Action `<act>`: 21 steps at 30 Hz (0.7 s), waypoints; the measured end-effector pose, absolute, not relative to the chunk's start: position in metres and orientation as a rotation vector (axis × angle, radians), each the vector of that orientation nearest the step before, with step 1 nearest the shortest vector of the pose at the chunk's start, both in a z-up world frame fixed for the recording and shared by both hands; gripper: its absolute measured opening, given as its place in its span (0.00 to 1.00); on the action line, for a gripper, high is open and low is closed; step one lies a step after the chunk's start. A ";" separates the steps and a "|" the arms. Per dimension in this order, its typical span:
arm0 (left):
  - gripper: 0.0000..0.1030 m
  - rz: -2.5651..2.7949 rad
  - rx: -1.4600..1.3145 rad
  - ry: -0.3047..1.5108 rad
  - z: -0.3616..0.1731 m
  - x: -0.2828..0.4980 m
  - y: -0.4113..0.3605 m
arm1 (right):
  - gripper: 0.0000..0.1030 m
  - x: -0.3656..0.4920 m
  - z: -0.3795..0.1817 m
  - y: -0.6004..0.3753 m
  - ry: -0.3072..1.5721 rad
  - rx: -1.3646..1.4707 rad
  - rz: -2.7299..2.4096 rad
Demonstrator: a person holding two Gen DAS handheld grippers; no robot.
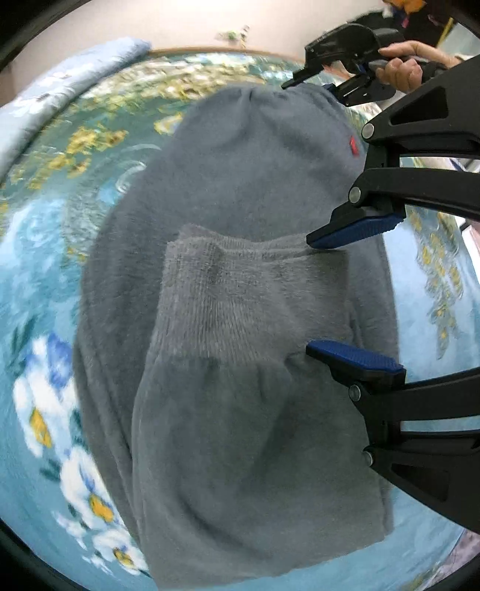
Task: Fold clothes
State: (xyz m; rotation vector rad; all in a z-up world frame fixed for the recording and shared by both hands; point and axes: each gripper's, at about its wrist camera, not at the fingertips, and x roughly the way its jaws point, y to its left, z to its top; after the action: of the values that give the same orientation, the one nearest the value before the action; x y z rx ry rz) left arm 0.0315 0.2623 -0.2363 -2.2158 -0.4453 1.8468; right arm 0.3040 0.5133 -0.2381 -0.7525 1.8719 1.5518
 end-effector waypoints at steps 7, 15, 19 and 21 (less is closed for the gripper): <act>0.51 1.999 -2.167 -0.613 -0.206 0.040 0.192 | 0.21 0.230 -0.146 0.478 1.668 -0.892 2.008; 0.51 2.130 -2.177 -0.981 -0.196 0.097 0.073 | 0.21 0.122 -0.056 0.355 1.358 -1.160 2.599; 0.51 2.151 -2.181 -1.117 -0.202 0.130 0.027 | 0.21 0.079 -0.055 0.276 1.182 -1.409 2.760; 0.51 2.158 -2.185 -1.177 -0.201 0.144 0.011 | 0.21 0.066 -0.071 0.239 1.129 -1.546 2.772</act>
State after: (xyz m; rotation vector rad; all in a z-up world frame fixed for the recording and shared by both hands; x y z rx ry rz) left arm 0.1442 0.0108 -0.2006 -2.1850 -1.1766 2.1580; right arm 0.0662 0.2386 -0.0709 -1.5457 1.1288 2.7722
